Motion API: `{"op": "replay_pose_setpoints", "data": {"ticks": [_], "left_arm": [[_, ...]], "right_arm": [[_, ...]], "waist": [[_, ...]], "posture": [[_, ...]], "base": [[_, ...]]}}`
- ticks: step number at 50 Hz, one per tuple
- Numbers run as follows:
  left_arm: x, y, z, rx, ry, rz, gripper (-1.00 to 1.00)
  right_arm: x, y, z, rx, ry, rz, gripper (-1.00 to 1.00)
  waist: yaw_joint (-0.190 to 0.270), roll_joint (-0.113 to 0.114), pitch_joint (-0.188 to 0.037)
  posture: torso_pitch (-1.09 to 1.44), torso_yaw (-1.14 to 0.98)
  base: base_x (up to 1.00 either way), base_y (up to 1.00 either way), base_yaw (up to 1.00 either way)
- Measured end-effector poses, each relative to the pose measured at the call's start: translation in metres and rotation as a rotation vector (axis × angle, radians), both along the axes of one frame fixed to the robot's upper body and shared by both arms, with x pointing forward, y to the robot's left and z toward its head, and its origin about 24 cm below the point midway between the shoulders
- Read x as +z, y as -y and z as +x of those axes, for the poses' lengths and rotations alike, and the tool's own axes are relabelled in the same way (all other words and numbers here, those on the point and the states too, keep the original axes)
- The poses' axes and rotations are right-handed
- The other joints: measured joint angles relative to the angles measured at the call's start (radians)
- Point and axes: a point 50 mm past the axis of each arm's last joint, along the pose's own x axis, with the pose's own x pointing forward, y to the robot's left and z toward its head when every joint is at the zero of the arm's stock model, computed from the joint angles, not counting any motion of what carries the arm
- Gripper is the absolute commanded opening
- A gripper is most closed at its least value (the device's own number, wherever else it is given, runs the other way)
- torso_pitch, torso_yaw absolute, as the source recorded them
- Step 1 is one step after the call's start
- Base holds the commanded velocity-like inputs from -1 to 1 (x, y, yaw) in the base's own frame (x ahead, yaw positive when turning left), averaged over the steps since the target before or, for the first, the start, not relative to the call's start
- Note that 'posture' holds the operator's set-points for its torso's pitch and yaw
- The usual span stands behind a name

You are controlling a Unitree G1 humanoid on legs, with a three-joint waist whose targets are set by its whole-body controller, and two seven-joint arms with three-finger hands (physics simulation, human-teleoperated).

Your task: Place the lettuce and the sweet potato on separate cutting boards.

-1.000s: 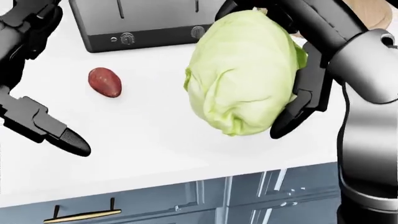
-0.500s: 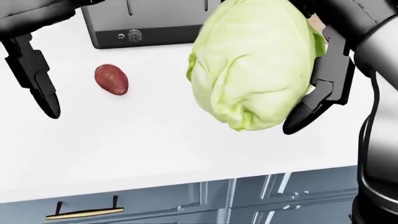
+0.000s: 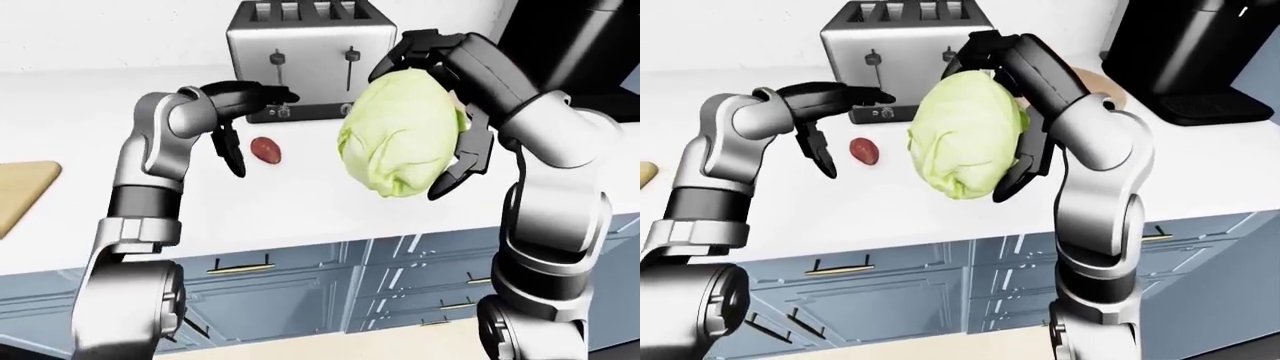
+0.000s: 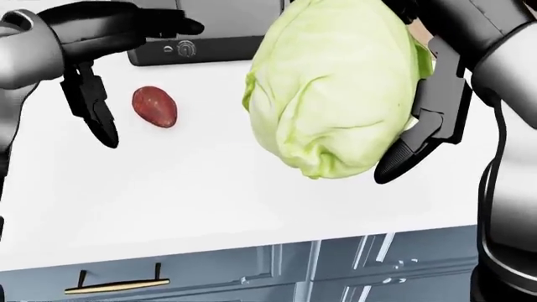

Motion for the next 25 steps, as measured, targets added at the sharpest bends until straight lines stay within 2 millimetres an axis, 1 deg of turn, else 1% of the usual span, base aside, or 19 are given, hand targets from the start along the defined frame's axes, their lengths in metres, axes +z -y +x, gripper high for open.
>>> {"op": "replay_pose_setpoints", "data": {"ticks": [4, 7, 10, 11, 13, 16, 25], "left_arm": [[-0.006, 0.004, 0.007, -0.002, 0.005, 0.003, 0.54], [-0.013, 0.001, 0.013, 0.016, 0.001, 0.003, 0.55], [-0.021, -0.001, 0.017, 0.035, 0.004, 0.012, 0.52], [-0.023, -0.002, 0.017, 0.038, 0.007, 0.016, 0.48], [-0.027, -0.001, 0.019, 0.039, 0.016, 0.023, 0.48], [-0.030, 0.001, 0.020, 0.036, 0.031, 0.031, 0.48], [-0.033, 0.005, 0.024, 0.034, 0.071, 0.043, 0.36]], "right_arm": [[0.000, 0.001, 0.000, -0.003, 0.003, 0.004, -1.00], [-0.001, 0.001, -0.001, -0.002, 0.001, 0.006, -1.00], [-0.002, 0.002, -0.001, -0.005, -0.001, 0.009, -1.00], [-0.002, 0.002, -0.001, -0.007, -0.001, 0.011, -1.00], [-0.002, 0.003, -0.001, -0.009, -0.001, 0.012, -1.00], [-0.003, 0.002, -0.001, -0.006, -0.001, 0.012, -1.00], [-0.003, 0.001, -0.001, -0.002, 0.000, 0.012, -1.00]], "waist": [[-0.001, -0.001, -0.001], [-0.003, 0.000, -0.003], [-0.003, 0.002, -0.004], [-0.003, 0.002, -0.004], [-0.004, 0.001, -0.004], [-0.005, 0.000, -0.004], [-0.005, 0.002, -0.009]], "posture": [[0.00, 0.00], [0.00, 0.00], [0.00, 0.00], [0.00, 0.00], [0.00, 0.00], [0.00, 0.00], [0.00, 0.00]], "base": [[0.00, 0.00, 0.00], [0.00, 0.00, 0.00], [0.00, 0.00, 0.00], [0.00, 0.00, 0.00], [0.00, 0.00, 0.00], [0.00, 0.00, 0.00], [0.00, 0.00, 0.00]]}}
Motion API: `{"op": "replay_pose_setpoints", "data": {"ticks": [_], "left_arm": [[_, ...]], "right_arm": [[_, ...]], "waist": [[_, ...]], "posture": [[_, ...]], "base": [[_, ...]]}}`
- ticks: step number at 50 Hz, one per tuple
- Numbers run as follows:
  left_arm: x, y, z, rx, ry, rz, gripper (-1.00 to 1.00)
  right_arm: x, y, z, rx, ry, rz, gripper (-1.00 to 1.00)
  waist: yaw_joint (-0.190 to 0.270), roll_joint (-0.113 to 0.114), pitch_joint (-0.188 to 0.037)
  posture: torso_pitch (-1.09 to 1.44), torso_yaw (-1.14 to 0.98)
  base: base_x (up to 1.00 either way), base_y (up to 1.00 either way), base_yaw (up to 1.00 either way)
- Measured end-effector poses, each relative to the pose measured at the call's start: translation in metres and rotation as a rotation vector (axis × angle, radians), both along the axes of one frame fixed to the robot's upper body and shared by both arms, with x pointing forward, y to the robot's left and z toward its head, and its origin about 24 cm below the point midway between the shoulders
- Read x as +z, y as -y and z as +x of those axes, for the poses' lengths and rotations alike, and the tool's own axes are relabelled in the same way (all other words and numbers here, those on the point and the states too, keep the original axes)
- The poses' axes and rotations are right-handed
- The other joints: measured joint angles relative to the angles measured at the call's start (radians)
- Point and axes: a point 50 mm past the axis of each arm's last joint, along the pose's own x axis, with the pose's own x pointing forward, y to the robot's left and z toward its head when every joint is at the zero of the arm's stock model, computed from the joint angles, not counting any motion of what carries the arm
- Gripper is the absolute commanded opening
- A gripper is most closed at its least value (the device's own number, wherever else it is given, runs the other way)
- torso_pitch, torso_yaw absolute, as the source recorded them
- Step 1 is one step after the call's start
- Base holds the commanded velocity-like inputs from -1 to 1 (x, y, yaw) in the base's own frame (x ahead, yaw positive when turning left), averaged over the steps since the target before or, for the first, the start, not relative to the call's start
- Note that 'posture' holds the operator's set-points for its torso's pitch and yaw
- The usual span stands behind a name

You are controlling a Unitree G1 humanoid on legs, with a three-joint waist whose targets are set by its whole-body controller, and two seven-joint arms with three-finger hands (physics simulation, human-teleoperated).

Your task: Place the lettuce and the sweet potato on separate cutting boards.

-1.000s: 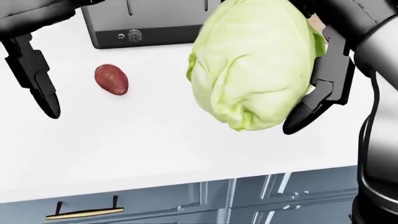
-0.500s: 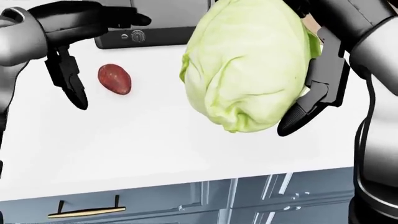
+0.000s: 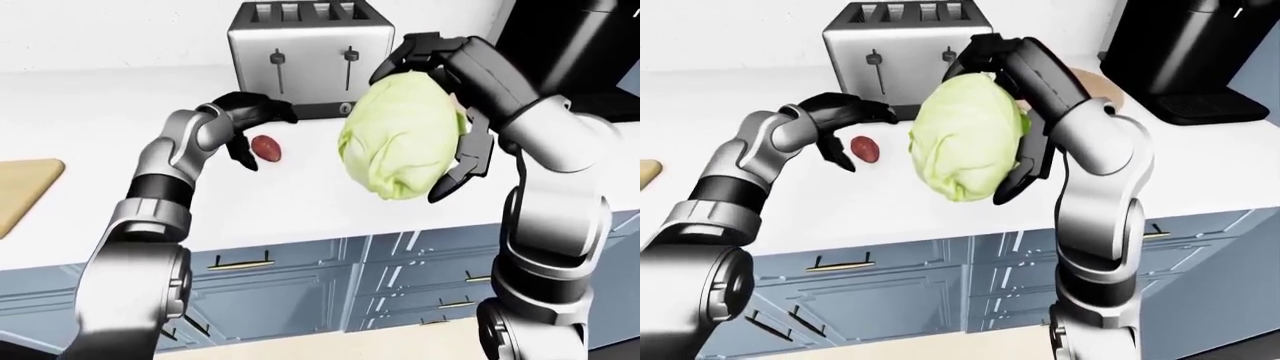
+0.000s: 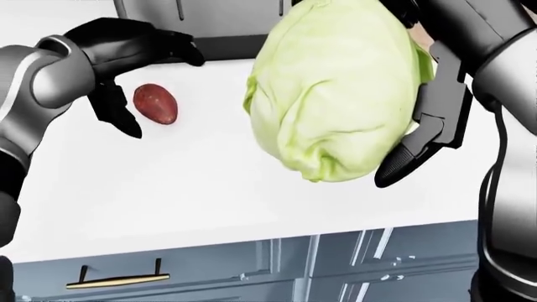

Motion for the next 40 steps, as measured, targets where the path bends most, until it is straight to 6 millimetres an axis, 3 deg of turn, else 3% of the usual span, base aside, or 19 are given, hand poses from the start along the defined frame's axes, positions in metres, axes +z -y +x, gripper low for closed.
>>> {"op": "replay_pose_setpoints", "data": {"ticks": [14, 23, 26, 35, 38, 40], "left_arm": [[-0.003, -0.001, 0.002, 0.008, 0.026, 0.009, 0.04], [-0.007, -0.004, 0.004, 0.028, 0.036, 0.008, 0.07], [-0.008, -0.001, 0.005, 0.030, 0.058, 0.002, 0.24], [-0.011, 0.006, 0.006, 0.027, 0.104, -0.004, 0.18], [-0.013, 0.007, 0.006, 0.023, 0.105, -0.003, -0.07], [-0.016, 0.008, 0.006, 0.019, 0.099, -0.001, -0.10]], "right_arm": [[0.001, 0.000, 0.000, 0.002, 0.001, 0.001, -1.00], [-0.001, 0.000, -0.001, 0.004, -0.001, 0.005, -1.00], [-0.002, 0.000, -0.002, 0.007, -0.002, 0.005, -1.00], [-0.005, 0.001, -0.002, 0.006, -0.007, 0.009, -1.00], [-0.006, 0.003, -0.002, 0.004, -0.008, 0.011, -1.00], [-0.007, 0.003, -0.002, 0.001, -0.007, 0.013, -1.00]], "waist": [[-0.002, 0.002, -0.001], [-0.002, 0.002, -0.003], [-0.002, 0.002, -0.004], [-0.002, 0.004, -0.009], [-0.002, 0.005, -0.011], [-0.001, 0.006, -0.013]], "posture": [[0.00, 0.00], [0.00, 0.00], [0.00, 0.00], [0.00, 0.00], [0.00, 0.00], [0.00, 0.00]], "base": [[0.00, 0.00, 0.00], [0.00, 0.00, 0.00], [0.00, 0.00, 0.00], [0.00, 0.00, 0.00], [0.00, 0.00, 0.00], [0.00, 0.00, 0.00]]}}
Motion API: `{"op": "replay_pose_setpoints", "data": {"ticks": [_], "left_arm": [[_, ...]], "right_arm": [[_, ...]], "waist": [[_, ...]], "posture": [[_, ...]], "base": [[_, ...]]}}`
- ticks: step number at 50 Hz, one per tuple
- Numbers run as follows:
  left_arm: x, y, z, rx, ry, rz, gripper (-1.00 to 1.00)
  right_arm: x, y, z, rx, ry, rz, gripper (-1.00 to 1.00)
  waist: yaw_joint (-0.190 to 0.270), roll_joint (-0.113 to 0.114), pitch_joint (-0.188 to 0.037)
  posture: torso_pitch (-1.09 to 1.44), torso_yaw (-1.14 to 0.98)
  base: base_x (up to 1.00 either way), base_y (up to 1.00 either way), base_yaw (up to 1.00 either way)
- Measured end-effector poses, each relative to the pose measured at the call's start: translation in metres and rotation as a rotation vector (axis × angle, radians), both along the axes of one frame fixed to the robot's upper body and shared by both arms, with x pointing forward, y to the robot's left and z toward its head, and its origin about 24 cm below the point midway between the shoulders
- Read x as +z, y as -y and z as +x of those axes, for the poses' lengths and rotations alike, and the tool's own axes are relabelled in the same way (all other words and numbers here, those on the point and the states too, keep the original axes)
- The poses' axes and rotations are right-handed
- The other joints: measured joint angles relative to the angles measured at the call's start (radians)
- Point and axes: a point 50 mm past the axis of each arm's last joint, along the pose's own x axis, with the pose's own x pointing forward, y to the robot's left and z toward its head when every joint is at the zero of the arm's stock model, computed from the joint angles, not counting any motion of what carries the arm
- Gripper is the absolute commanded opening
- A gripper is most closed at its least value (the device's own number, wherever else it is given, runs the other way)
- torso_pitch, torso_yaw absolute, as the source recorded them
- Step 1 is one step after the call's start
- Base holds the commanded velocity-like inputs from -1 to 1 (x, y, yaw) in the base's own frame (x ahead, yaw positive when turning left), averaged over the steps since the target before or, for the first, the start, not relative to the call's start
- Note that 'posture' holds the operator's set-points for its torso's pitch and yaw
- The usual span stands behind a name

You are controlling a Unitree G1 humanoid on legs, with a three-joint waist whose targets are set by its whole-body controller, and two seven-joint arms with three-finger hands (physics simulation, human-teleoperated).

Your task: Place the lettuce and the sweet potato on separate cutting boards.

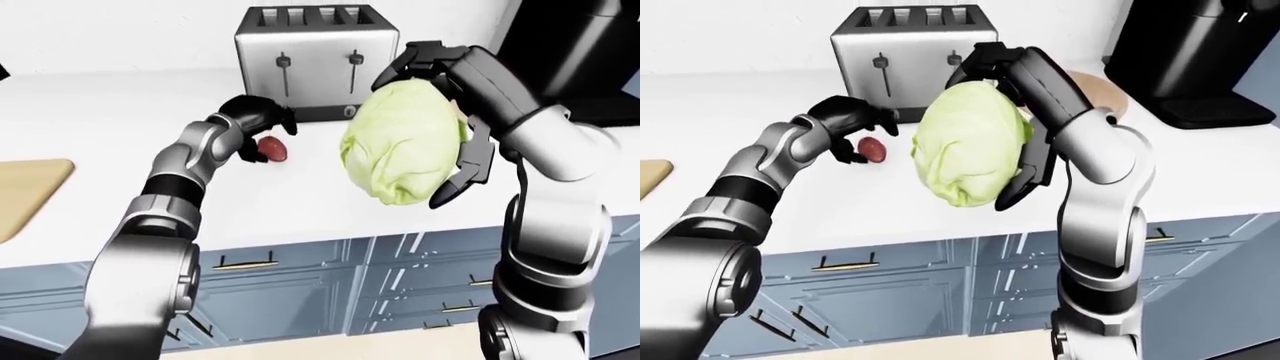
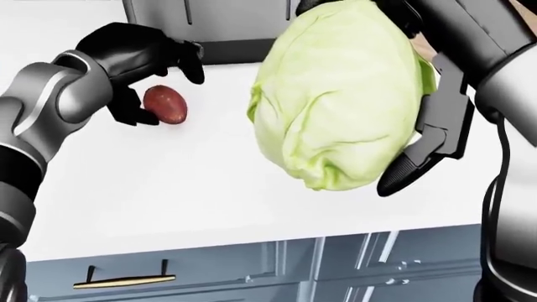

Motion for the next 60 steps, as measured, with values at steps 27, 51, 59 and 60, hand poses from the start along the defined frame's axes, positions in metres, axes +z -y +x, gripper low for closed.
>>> {"op": "replay_pose_setpoints", "data": {"ticks": [27, 51, 59, 60], "left_arm": [[0.086, -0.012, -0.015, -0.027, 0.150, -0.174, -1.00], [0.102, -0.063, -0.113, -0.012, 0.156, -0.410, -1.00], [0.099, -0.079, -0.122, 0.041, 0.168, -0.475, -1.00], [0.097, -0.079, -0.123, 0.040, 0.164, -0.478, -1.00]], "right_arm": [[0.007, 0.017, 0.002, -0.049, 0.007, 0.016, -1.00], [0.011, 0.095, 0.035, -0.292, -0.023, 0.118, -1.00], [0.013, 0.110, 0.072, -0.386, -0.037, 0.179, -1.00], [0.014, 0.112, 0.081, -0.404, -0.043, 0.190, -1.00]], "waist": [[-0.005, -0.004, 0.020], [0.001, -0.005, 0.026], [-0.003, 0.006, 0.025], [-0.004, 0.007, 0.026]], "posture": [[0.00, 0.00], [0.00, 0.00], [0.00, 0.00], [0.00, 0.00]], "base": [[0.00, 0.00, 0.00], [0.00, 0.00, 0.00], [0.00, 0.00, 0.00], [0.00, 0.00, 0.00]]}}
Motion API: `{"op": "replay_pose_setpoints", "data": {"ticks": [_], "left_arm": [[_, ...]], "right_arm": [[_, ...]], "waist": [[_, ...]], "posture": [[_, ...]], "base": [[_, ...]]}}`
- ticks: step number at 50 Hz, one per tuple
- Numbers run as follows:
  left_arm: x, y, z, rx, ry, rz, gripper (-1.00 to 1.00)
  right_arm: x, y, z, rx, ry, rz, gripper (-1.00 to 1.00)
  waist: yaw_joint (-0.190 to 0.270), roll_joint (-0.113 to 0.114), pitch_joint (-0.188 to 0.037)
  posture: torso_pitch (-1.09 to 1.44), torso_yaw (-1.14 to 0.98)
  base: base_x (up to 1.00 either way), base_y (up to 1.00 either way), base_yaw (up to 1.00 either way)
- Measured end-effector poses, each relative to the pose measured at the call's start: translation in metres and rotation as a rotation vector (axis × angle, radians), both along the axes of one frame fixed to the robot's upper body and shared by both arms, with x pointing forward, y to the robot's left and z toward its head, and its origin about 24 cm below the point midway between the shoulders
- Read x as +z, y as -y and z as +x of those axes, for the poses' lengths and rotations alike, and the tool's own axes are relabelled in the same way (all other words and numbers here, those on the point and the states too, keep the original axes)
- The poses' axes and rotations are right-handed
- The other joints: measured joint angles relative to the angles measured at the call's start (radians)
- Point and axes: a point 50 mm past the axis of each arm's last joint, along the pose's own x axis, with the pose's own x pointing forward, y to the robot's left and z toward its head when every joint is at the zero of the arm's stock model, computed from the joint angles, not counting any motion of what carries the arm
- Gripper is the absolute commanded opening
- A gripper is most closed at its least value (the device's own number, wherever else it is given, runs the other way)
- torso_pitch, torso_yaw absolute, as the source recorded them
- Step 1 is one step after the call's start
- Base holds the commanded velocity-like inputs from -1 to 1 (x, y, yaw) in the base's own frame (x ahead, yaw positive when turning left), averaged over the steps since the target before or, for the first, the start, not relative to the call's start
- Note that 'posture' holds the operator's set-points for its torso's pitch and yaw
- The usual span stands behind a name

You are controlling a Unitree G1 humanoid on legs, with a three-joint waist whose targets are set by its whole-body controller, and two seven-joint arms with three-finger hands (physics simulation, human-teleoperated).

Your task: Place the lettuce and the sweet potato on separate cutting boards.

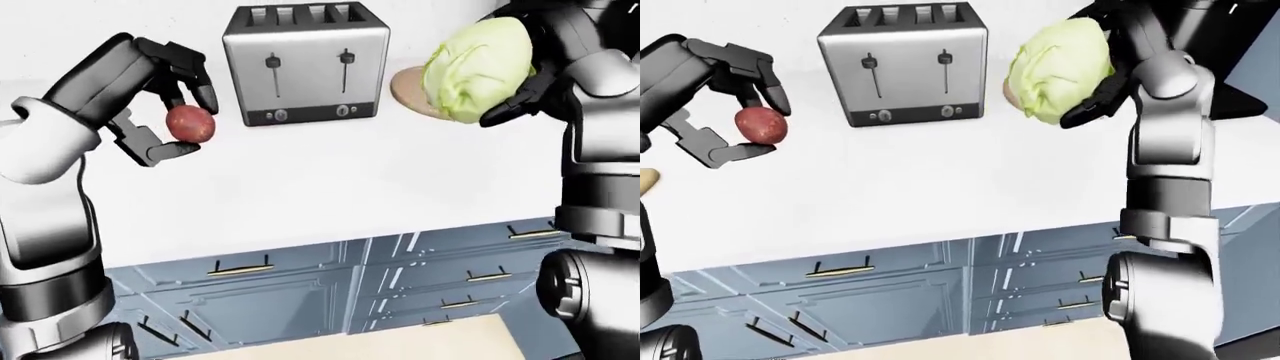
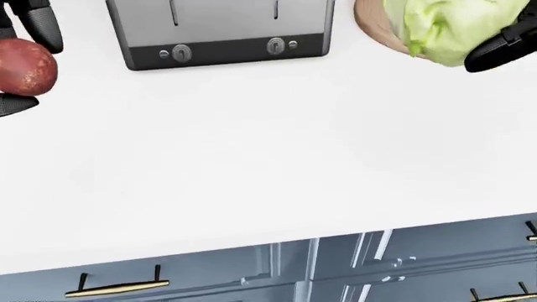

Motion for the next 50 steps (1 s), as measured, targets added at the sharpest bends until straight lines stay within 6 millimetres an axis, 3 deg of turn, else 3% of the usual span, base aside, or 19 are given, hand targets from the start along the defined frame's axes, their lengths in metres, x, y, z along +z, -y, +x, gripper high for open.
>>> {"op": "replay_pose_setpoints", "data": {"ticks": [4, 8, 13, 22, 26, 28, 33, 37, 41, 50], "left_arm": [[0.000, 0.001, -0.004, -0.007, -0.003, -0.006, -1.00], [0.004, -0.003, -0.008, 0.010, 0.009, -0.026, -1.00], [0.005, -0.004, -0.008, 0.016, 0.016, -0.036, -1.00], [-0.003, -0.007, 0.010, 0.041, -0.022, -0.055, -1.00], [-0.004, -0.013, 0.013, 0.065, -0.035, -0.065, -1.00], [0.003, -0.014, 0.010, 0.070, -0.006, -0.067, -1.00], [0.011, -0.010, 0.002, 0.056, 0.043, -0.062, -1.00], [0.009, -0.009, 0.003, 0.050, 0.029, -0.064, -1.00], [-0.001, -0.001, 0.007, 0.016, -0.018, -0.051, -1.00], [0.008, 0.001, 0.001, 0.009, 0.037, -0.050, -1.00]], "right_arm": [[-0.001, 0.006, 0.025, -0.076, -0.006, 0.021, -1.00], [-0.005, -0.001, 0.040, -0.120, 0.008, 0.021, -1.00], [-0.006, -0.012, 0.046, -0.193, 0.068, 0.020, -1.00], [-0.006, -0.024, 0.048, -0.333, 0.164, 0.046, -1.00], [-0.019, -0.025, 0.050, -0.369, 0.104, 0.150, -1.00], [-0.019, -0.024, 0.050, -0.379, 0.092, 0.170, -1.00], [-0.007, -0.026, 0.049, -0.360, 0.128, 0.169, -1.00], [-0.003, -0.027, 0.049, -0.340, 0.143, 0.151, -1.00], [-0.015, -0.021, 0.049, -0.349, 0.096, 0.131, -1.00], [-0.025, -0.047, 0.057, -0.178, 0.041, 0.072, -1.00]], "waist": [[0.000, 0.001, 0.002], [0.000, 0.006, 0.002], [0.007, 0.010, 0.002], [0.015, 0.002, -0.002], [0.015, 0.049, -0.020], [0.011, 0.053, -0.028], [0.016, 0.009, -0.018], [0.016, -0.064, -0.024], [-0.003, -0.056, -0.011], [-0.006, -0.028, 0.022]], "posture": [[0.00, 0.00], [0.00, 0.00], [0.00, 0.00], [0.00, 0.00], [0.00, 0.00], [0.00, 0.00], [0.00, 0.00], [0.00, 0.00], [0.00, 0.00], [0.00, 0.00]], "base": [[0.00, 0.00, 0.00], [0.00, 0.00, 0.00], [0.00, 0.00, 0.00], [0.00, -0.06, 0.00], [0.00, -0.45, 0.00], [0.00, -0.45, 0.00], [0.00, -0.45, 0.00], [0.00, -0.42, 0.00], [0.00, -0.18, 0.00], [0.00, 0.00, 0.00]]}}
